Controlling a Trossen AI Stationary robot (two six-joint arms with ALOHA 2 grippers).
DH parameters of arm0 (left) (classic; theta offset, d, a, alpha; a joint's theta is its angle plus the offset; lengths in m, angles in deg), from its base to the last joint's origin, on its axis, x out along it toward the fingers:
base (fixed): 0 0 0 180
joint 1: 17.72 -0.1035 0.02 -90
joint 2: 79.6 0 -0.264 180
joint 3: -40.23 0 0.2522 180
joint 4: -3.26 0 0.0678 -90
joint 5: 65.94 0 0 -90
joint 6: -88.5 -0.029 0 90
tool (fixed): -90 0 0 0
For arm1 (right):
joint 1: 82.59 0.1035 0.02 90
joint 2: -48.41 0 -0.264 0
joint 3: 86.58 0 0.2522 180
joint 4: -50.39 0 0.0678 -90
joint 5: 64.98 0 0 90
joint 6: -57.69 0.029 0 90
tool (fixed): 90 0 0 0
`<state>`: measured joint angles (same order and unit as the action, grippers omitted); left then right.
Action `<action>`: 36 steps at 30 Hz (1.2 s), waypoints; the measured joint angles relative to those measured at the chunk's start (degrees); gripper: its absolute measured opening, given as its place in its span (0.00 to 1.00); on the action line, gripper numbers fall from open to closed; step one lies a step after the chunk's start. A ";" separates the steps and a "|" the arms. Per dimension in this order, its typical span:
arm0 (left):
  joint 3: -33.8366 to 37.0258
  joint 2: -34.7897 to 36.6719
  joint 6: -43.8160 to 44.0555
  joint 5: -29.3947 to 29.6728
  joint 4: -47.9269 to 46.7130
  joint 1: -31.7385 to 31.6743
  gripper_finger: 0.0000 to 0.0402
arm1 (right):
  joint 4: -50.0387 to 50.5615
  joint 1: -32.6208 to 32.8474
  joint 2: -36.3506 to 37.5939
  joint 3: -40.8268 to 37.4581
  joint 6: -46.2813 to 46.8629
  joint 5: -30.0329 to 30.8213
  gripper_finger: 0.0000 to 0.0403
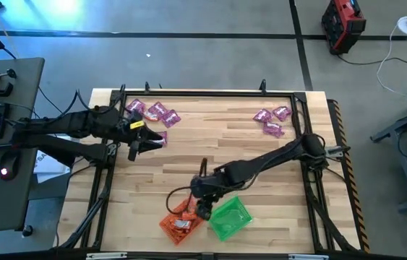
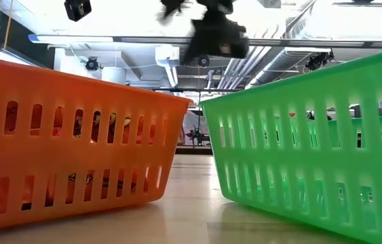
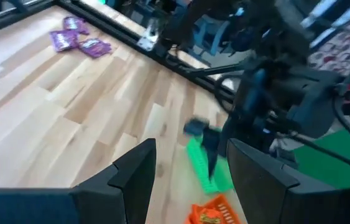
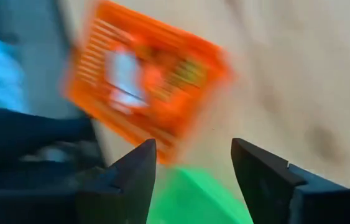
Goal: Sort candy by brand, put in halloween buckets
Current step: Put the orange candy into the orange basket
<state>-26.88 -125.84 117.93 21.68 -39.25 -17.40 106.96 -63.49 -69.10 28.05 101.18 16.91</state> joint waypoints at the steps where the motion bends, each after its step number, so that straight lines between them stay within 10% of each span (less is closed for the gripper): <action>1: 0.02 -0.51 0.01 0.47 0.04 0.00 0.46 | 3.48 -0.03 0.77 -0.31 -1.12 1.64 0.51; 7: 0.00 -6.51 4.21 0.40 0.79 -0.07 0.46 | 18.84 -1.62 8.93 -12.73 -5.98 7.47 0.51; 12: -0.41 -16.95 7.20 -3.31 -3.02 -4.02 0.46 | 7.46 -5.28 22.57 -34.30 -0.16 3.84 0.51; 19: -11.61 -29.34 -2.26 2.70 -23.73 -24.99 0.46 | -8.46 -9.47 39.86 -52.43 2.49 3.33 0.51; 25: -15.01 -41.01 -8.95 1.57 -32.88 -43.17 0.46 | -18.98 -11.43 47.26 -59.97 0.27 2.93 0.51; 36: -14.93 -54.21 -11.18 5.66 -31.29 -51.85 0.46 | -26.81 -11.75 47.09 -62.17 1.66 4.18 0.51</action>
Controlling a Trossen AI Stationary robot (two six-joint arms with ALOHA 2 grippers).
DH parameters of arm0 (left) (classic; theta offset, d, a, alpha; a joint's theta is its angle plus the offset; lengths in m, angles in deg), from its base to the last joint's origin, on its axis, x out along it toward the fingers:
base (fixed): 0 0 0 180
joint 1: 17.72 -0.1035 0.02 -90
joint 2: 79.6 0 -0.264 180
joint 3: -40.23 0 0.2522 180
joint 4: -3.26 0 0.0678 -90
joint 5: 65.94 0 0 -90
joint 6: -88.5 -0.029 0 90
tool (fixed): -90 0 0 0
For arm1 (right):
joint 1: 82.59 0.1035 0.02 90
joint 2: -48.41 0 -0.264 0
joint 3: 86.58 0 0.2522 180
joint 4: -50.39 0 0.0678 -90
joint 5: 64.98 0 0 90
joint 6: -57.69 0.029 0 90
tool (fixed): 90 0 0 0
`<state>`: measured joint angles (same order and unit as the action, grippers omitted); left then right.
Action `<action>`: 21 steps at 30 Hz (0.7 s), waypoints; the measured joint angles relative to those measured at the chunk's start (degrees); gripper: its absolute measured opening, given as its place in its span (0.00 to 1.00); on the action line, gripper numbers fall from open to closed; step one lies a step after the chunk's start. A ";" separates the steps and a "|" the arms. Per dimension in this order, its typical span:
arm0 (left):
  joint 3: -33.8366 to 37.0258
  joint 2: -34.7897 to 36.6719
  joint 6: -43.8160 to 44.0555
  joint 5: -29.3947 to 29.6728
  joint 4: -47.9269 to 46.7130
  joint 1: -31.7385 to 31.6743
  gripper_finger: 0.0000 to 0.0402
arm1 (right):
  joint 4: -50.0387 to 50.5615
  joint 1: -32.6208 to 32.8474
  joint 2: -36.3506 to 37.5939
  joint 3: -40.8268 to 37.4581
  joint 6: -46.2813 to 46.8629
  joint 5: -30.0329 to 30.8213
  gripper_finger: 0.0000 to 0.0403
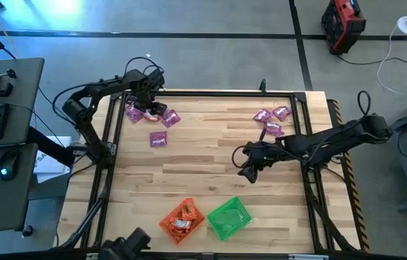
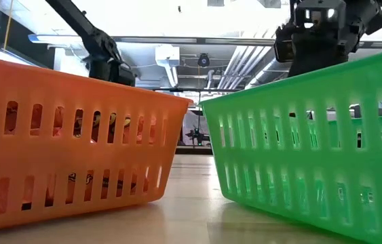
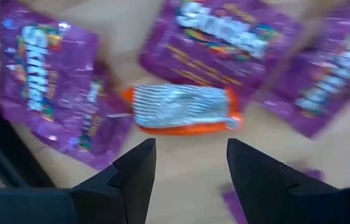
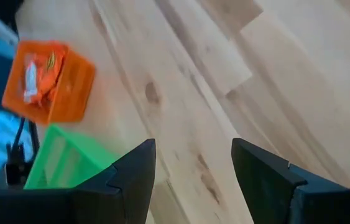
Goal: Sort candy by brand, put in halloween buckets
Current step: Put the orange candy into the orange basket
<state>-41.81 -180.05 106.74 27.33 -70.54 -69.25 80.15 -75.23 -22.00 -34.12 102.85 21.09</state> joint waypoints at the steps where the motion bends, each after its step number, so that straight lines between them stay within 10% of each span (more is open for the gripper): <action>1: -0.01 -0.71 0.10 0.97 0.08 -0.37 0.46 | -0.31 0.00 0.00 0.00 1.08 0.91 0.51; 15: 0.00 -6.13 -2.78 -0.06 4.66 -4.82 0.45 | -7.33 0.00 0.00 0.00 8.84 8.05 0.51; 21: 0.00 -6.13 -3.48 -1.23 4.38 -4.82 0.21 | -7.29 0.00 0.00 0.00 8.80 8.98 0.51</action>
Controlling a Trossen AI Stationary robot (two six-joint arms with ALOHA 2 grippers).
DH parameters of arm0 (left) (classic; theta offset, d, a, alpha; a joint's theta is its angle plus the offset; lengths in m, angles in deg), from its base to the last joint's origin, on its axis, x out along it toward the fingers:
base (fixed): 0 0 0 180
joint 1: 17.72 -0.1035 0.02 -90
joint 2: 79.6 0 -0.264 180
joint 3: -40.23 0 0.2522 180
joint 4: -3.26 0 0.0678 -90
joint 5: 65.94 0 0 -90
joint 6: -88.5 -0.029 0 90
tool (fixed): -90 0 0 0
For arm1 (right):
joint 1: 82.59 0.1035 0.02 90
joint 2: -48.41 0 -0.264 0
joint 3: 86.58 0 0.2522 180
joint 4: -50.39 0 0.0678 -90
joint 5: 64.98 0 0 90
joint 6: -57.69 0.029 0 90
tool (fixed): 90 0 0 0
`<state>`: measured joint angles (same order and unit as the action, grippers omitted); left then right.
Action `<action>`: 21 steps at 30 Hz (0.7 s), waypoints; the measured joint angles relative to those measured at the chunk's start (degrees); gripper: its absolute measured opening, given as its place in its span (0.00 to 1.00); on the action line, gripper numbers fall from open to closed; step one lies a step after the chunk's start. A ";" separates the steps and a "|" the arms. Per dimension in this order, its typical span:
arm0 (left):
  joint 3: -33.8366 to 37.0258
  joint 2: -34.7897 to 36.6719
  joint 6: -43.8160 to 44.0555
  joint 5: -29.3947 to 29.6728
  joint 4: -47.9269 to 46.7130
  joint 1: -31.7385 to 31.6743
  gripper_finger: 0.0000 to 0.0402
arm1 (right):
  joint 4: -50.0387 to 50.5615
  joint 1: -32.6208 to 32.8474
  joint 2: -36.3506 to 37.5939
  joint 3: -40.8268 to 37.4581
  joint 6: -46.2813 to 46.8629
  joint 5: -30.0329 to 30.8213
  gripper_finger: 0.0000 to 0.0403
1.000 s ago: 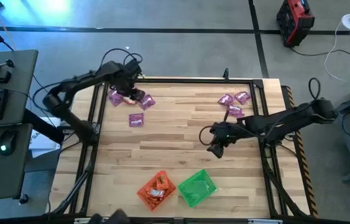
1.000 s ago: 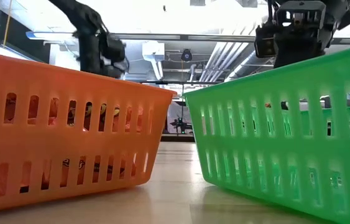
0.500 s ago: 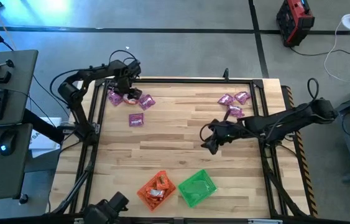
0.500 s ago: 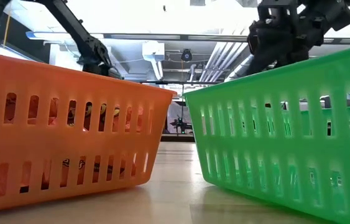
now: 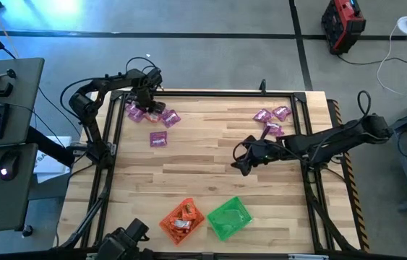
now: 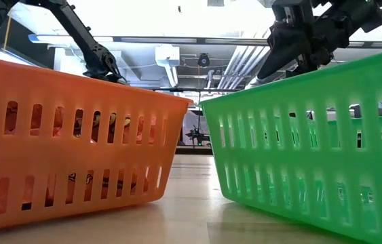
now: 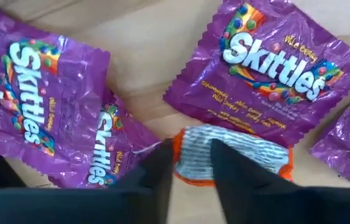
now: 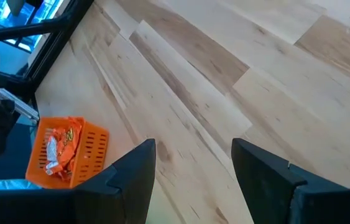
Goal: Sort candy by brand, put in halloween buckets
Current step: Put the orange candy into the orange basket
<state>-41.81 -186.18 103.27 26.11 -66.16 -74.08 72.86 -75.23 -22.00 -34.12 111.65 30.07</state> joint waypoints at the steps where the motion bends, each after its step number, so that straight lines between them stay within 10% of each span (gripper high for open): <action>1: 0.00 0.00 -0.06 0.00 -0.06 0.00 0.14 | 0.00 0.00 0.00 0.00 -0.09 0.29 0.51; 10: -2.16 3.54 -1.95 -2.20 -3.23 -0.02 0.01 | 0.02 0.48 -0.02 0.00 -0.49 0.86 0.51; 21: -3.50 28.33 0.14 -6.63 -5.44 13.05 0.00 | 0.05 -0.34 -0.03 0.00 -6.29 3.81 0.51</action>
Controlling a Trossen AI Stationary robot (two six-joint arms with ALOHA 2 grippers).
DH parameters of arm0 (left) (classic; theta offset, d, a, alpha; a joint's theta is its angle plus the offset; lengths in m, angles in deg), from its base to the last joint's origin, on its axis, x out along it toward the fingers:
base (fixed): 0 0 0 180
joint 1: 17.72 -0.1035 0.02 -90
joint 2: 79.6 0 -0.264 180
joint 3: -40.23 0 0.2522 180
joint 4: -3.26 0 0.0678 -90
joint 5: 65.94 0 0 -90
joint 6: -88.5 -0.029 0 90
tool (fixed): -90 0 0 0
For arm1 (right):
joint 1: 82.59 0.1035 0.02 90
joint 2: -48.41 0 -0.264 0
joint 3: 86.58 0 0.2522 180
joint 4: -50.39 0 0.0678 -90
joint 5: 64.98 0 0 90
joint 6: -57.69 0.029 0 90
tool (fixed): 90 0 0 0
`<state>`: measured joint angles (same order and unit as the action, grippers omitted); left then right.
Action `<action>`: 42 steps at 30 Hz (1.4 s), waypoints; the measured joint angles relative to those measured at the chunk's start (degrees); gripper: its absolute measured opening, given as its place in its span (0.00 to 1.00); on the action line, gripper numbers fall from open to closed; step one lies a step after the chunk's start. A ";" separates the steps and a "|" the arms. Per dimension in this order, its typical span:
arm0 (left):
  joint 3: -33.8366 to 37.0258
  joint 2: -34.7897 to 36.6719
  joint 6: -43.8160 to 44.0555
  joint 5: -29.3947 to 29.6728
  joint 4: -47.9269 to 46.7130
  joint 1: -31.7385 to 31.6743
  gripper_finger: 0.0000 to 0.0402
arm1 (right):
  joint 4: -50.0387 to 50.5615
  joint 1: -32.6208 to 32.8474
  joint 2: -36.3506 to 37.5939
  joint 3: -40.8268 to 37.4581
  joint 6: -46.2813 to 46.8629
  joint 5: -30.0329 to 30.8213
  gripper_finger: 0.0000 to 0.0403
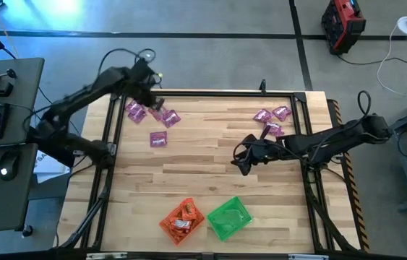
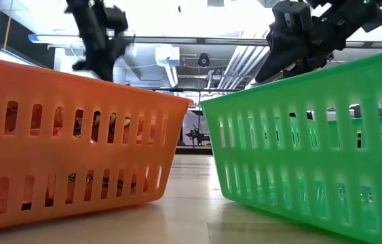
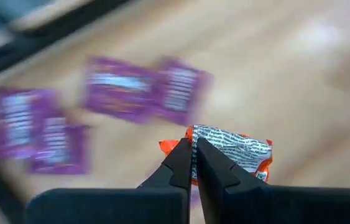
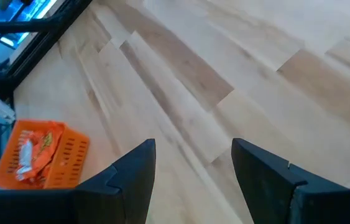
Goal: Sort candy by brand, put in halloween buckets
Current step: Put the orange candy into the orange basket, then put the purple candy into the green basket
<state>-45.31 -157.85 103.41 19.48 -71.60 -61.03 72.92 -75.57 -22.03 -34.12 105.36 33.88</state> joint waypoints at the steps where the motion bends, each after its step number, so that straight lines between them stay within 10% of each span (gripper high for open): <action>1: 0.34 2.21 0.75 -1.31 0.11 3.44 0.00 | 0.01 -0.23 0.01 0.00 -0.44 0.17 0.51; 9: 7.13 11.85 10.87 -3.89 9.11 39.22 0.00 | 0.05 -2.24 -0.01 0.00 -5.37 0.07 0.51; 18: 15.00 5.06 20.06 -3.89 33.82 69.79 0.00 | 0.45 -2.92 -0.01 0.02 -8.72 -0.56 0.51; 31: 14.65 -9.75 18.04 -9.72 49.10 71.79 0.07 | 1.57 -2.92 -0.01 0.02 -8.97 -3.77 0.51; 42: 14.15 -7.82 25.61 -13.58 45.18 66.63 0.40 | 3.46 -2.92 -0.01 0.02 -9.13 -4.60 0.51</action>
<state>-31.16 -165.67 129.01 5.90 -26.42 5.60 76.38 -78.49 -22.05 -34.10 96.23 29.27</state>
